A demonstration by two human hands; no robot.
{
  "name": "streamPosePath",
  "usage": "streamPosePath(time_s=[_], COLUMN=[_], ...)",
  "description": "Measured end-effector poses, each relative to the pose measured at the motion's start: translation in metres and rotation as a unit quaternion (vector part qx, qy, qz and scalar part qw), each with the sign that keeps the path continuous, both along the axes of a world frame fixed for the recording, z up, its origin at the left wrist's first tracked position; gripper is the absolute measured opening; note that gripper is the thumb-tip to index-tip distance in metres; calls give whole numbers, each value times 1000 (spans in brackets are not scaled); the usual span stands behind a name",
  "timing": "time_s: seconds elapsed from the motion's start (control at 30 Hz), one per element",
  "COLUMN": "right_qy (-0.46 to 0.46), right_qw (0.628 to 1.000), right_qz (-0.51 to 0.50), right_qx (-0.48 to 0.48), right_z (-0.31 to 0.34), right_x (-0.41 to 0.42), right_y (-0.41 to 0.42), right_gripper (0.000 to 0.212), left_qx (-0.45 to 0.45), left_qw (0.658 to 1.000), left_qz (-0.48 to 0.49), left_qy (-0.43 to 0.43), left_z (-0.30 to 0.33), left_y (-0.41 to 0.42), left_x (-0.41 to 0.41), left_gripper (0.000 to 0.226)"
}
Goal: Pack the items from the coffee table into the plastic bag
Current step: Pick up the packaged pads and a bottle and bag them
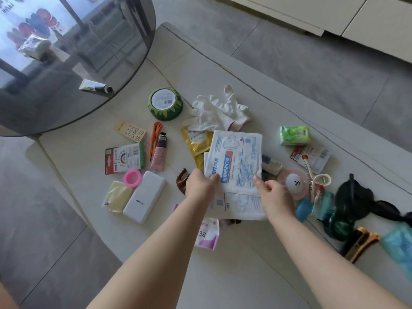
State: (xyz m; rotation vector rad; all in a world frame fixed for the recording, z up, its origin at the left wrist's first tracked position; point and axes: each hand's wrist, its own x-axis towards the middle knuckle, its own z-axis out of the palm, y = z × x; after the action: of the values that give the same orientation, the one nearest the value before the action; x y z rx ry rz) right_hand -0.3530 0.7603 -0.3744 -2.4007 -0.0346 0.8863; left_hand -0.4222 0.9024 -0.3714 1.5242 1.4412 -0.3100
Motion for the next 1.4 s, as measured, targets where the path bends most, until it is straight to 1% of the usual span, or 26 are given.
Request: streamPosePath(time_s=[0.1, 0.17, 0.23, 0.27, 0.33, 0.4, 0.47, 0.53, 0.57, 0.63, 0.67, 0.7, 0.77, 0.87, 0.93, 1.0, 1.03, 1.1, 1.17, 1.23, 1.33, 1.4], right_qy=[8, 54, 92, 99, 102, 113, 155, 179, 158, 48, -20, -77, -142, -165, -168, -161, -160, -177, -199, -194, -140, -93], right_qw=[996, 987, 977, 975, 977, 976, 969, 965, 971, 989, 989, 981, 964, 946, 934, 929, 929, 926, 923, 935, 970, 981], right_qz=[-41, -81, -101, -94, -52, -18, 13, 48, 65, 111, 145, 178, 218, 257, 284, 289, 281, 263, 254, 238, 186, 167], right_qx=[77, 129, 166, 176, 179, 184, 194, 185, 166, 86, 34, -11, -64, -107, -136, -166, -182, -207, -209, -177, -72, -15], right_z=[7, 14, 24, 29, 38, 46, 51, 51, 48, 37, 32, 26, 13, -11, -28, -38, -40, -38, -30, -19, 15, 44], right_x=[2, 5, 5, 4, 1, -4, -9, -13, -13, -2, 6, 15, 34, 55, 62, 62, 61, 60, 58, 56, 43, 28], right_y=[-5, -6, -4, -3, -2, -1, 3, 7, 8, 8, 8, 9, 11, 18, 22, 25, 26, 28, 26, 23, 17, 11], right_gripper=[20, 6, 8, 9, 12, 12, 21, 30, 34, 40, 41, 40, 42, 52, 59, 64, 63, 53, 45, 49, 53, 52], left_qx=[-55, -102, -129, -137, -150, -161, -150, -120, -113, -111, -111, -114, -119, -129, -145, -157, -163, -169, -167, -160, -151, -145], left_qw=[993, 983, 978, 978, 976, 970, 970, 973, 972, 968, 967, 966, 965, 960, 954, 950, 948, 945, 943, 939, 934, 932], left_qz=[71, 103, 106, 98, 93, 119, 121, 119, 129, 145, 149, 153, 158, 169, 176, 178, 180, 186, 199, 217, 240, 255], left_qy=[-76, -112, -123, -124, -127, -140, -148, -156, -164, -172, -172, -173, -172, -182, -195, -203, -205, -208, -209, -214, -219, -214], left_z=[12, 23, 34, 38, 46, 50, 53, 53, 51, 47, 43, 39, 27, 11, 1, -5, -6, -6, -2, 5, 28, 49], left_y=[-1, -2, -3, -3, -4, -3, 0, 3, 4, 8, 11, 13, 17, 18, 18, 16, 14, 11, 9, 7, 0, -8], left_x=[-8, -16, -25, -30, -40, -50, -57, -63, -65, -68, -69, -71, -74, -76, -77, -79, -80, -83, -87, -90, -97, -104], left_gripper=[23, 27, 31, 32, 28, 25, 33, 32, 30, 26, 26, 27, 27, 24, 24, 26, 27, 27, 27, 29, 27, 23])
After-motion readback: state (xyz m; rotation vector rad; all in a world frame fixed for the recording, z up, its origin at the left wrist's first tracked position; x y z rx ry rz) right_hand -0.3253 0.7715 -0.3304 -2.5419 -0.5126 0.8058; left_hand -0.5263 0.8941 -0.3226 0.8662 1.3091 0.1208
